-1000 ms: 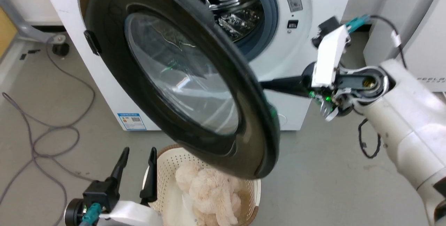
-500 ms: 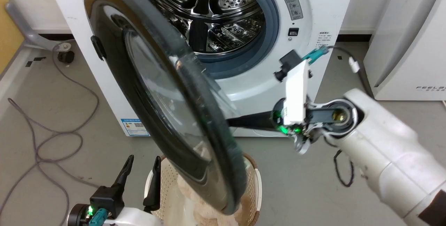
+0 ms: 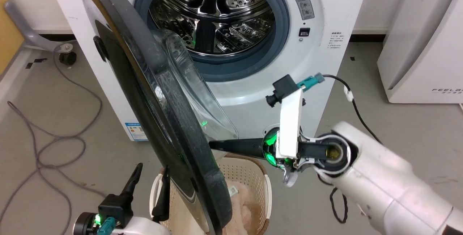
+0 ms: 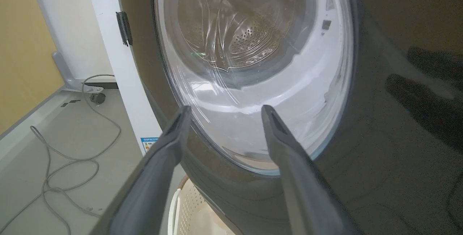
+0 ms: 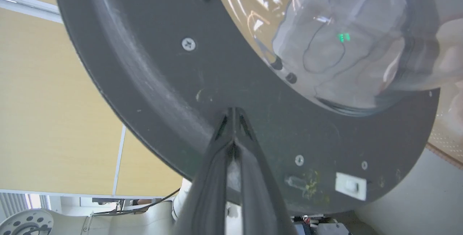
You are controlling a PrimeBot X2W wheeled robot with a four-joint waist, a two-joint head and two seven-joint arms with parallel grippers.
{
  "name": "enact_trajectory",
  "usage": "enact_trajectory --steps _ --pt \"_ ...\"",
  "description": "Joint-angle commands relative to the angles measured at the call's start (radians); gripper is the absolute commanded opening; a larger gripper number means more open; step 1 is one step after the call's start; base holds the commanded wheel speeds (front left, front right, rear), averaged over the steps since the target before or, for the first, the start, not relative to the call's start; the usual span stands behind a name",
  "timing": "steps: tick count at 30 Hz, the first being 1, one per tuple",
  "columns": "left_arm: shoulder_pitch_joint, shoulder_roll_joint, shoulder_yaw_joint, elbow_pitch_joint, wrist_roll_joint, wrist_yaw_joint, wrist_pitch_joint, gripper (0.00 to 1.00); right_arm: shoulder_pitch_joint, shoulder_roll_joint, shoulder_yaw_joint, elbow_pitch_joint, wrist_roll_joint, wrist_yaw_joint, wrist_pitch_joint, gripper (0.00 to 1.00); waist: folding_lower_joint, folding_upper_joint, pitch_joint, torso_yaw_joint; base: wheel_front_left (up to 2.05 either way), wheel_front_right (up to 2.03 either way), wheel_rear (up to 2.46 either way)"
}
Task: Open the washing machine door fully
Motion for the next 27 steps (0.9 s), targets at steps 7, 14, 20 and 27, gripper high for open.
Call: enact_trajectory --steps 7,14,20,27 --pt "-0.004 0.004 -0.007 0.002 0.003 0.004 -0.005 1.0 0.152 -0.069 -0.116 -0.109 -0.062 0.001 -0.336 1.0 0.0001 0.0 -0.016 0.003 0.0 0.0 0.0" --pt "0.002 0.006 0.002 -0.005 0.0 0.011 -0.005 1.0 0.318 -0.144 -0.215 -0.142 -0.144 0.001 -0.674 1.0 0.0001 0.0 -0.029 -0.018 0.0 0.0 0.0" --pt "0.007 0.008 0.013 -0.012 -0.002 0.017 -0.005 1.0 0.442 -0.184 -0.27 -0.126 -0.204 0.001 -0.865 1.0 0.0001 0.0 -0.039 -0.033 0.0 0.0 0.0" --pt "0.017 0.01 0.041 -0.026 -0.012 0.03 -0.005 1.0 0.604 -0.123 -0.609 -0.008 -0.545 0.001 -0.885 1.0 0.0001 0.0 -0.038 -0.063 0.0 0.0 0.0"
